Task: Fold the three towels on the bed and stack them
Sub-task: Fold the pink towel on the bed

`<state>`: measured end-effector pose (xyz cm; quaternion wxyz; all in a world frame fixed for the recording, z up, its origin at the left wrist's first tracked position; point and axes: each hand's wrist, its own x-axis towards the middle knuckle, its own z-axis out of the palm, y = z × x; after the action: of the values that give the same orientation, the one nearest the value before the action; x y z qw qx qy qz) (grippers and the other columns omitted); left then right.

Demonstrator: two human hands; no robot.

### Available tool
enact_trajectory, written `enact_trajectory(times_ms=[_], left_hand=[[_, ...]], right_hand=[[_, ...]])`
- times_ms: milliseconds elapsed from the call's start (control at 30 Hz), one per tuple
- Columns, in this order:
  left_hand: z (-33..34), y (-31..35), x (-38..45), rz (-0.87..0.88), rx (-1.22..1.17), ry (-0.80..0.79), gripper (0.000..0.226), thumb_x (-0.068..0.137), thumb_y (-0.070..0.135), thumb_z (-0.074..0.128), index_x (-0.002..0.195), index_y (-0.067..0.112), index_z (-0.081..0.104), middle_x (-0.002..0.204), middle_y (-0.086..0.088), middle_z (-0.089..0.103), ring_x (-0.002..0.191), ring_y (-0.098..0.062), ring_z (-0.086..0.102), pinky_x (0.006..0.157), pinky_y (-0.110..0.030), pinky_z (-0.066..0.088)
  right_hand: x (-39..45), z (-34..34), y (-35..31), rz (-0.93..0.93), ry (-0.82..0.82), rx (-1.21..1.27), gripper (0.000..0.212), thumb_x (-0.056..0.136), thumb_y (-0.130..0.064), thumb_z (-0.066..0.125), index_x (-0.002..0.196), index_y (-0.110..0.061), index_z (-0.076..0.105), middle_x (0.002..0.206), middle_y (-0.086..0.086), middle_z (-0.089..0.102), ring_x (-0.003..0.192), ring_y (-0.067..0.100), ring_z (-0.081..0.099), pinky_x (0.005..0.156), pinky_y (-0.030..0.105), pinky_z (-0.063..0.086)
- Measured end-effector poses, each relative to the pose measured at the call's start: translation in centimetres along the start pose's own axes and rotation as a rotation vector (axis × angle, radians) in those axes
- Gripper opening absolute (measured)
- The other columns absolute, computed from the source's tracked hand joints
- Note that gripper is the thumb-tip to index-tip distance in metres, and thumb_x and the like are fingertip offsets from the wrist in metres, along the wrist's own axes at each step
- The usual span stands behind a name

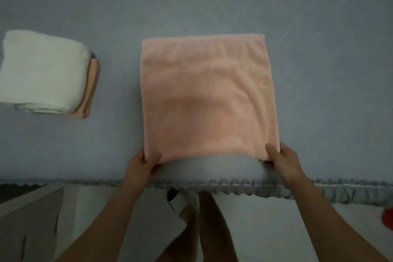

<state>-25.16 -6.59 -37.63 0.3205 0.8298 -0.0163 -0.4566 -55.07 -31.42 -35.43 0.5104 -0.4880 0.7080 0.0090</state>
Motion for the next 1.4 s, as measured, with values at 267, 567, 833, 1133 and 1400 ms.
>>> enact_trajectory(times_ms=[267,567,833,1133,1400], left_hand=[[-4.0,-0.2,-4.8,0.204,-0.139,0.128,0.03,0.096,0.023,0.059,0.123,0.034,0.051,0.067,-0.015,0.072,0.049,-0.018,0.069,0.044,-0.021,0.053],[-9.7,10.7,-3.0,0.345,-0.053,-0.247,0.032,0.084,-0.004,0.067,0.107,0.018,0.068,0.096,-0.007,0.078,0.093,-0.017,0.073,0.077,-0.023,0.059],[-7.6,19.8,6.0,0.488,0.258,0.19,0.028,0.09,0.037,0.063,0.075,0.013,0.061,0.06,0.004,0.052,0.059,-0.016,0.048,0.057,-0.032,0.041],[-2.2,20.3,15.1,0.195,0.134,0.358,0.055,0.089,0.058,0.051,0.107,0.008,0.065,0.097,-0.011,0.067,0.085,-0.023,0.059,0.072,-0.03,0.041],[-1.8,14.9,10.9,0.17,0.117,0.394,0.034,0.092,0.044,0.053,0.081,0.013,0.063,0.074,-0.006,0.062,0.067,-0.015,0.055,0.066,-0.04,0.05]], right_hand=[[-5.2,-1.2,-0.7,-0.099,0.201,0.288,0.029,0.09,-0.017,0.065,0.113,-0.015,0.047,0.096,0.015,0.063,0.062,0.02,0.067,0.044,0.026,0.054],[-4.9,-6.3,-9.0,-0.136,-0.318,0.69,0.036,0.093,0.004,0.042,0.101,-0.021,0.066,0.088,0.002,0.075,0.067,0.019,0.069,0.067,0.025,0.059],[4.1,-4.7,-18.3,-0.39,-0.138,0.103,0.004,0.087,-0.008,0.067,0.089,-0.008,0.07,0.063,-0.003,0.064,0.05,0.002,0.054,0.05,0.019,0.044],[14.6,0.7,-20.8,-0.381,0.058,-0.078,0.031,0.084,-0.045,0.062,0.098,-0.018,0.068,0.091,-0.003,0.067,0.081,0.013,0.06,0.074,0.03,0.047],[12.7,-0.4,-15.7,-0.285,0.099,-0.095,0.026,0.087,-0.043,0.061,0.085,-0.017,0.063,0.083,0.001,0.067,0.081,0.022,0.063,0.075,0.037,0.05]])
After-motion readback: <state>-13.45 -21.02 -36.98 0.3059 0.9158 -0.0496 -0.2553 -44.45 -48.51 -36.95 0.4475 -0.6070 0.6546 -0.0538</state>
